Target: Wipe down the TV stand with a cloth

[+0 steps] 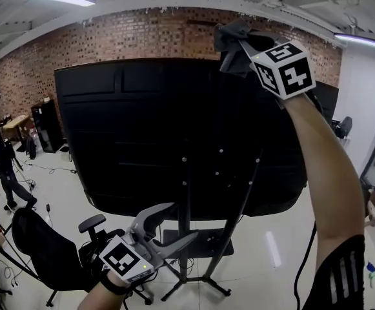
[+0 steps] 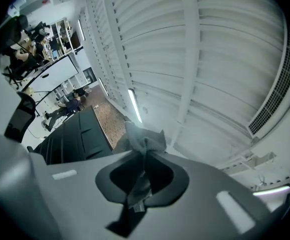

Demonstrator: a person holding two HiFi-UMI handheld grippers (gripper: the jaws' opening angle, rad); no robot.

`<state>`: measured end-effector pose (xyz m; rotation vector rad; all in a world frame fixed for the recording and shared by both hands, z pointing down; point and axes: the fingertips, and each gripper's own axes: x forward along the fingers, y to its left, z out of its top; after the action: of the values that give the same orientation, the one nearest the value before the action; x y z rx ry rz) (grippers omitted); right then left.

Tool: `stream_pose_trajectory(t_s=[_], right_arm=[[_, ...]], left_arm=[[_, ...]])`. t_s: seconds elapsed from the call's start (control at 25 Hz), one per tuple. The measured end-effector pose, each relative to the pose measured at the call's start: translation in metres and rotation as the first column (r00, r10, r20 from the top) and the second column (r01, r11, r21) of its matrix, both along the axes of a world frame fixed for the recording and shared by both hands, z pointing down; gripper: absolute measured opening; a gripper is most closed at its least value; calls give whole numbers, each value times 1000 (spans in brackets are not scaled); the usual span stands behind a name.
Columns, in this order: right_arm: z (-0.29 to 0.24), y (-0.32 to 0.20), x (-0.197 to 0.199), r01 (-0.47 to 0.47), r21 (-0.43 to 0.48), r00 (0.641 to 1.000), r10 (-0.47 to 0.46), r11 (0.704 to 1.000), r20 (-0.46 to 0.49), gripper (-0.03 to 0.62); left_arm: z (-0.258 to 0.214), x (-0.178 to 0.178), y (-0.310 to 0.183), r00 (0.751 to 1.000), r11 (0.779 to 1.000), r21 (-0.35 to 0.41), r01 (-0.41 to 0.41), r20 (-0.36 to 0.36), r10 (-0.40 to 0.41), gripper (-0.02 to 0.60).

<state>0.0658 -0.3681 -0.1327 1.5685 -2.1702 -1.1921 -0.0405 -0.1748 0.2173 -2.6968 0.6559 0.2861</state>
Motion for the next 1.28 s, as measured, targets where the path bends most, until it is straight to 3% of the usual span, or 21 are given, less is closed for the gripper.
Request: stream_pose_trajectory(t_s=[0.28,0.48,0.92,1.12,1.28], right_arm=[[27,-19,-4,-6,-13,1000,5,1000,-19,17],[77,-20,-11,-11,-29,996,8,1000,-86,17],[166,-19,-16,34,-116,995,-45,993,-93,17],[219,-21,-11,-4,-181,991,-20,984,-131,17],[254,-22,-15,-34,-183,981,-3,983,-194,17]], left_arm=[[7,4,-9,1000,1000,-10,19,-8,-19,316],[13,7,-13,1000,999,-39,22,-20,-23,316],[21,18,-18,1000,998,-61,-1,-24,0,316],[29,16,-19,1000,997,-82,0,-25,-2,316],[32,14,-20,1000,996,-93,0,-26,-3,316]])
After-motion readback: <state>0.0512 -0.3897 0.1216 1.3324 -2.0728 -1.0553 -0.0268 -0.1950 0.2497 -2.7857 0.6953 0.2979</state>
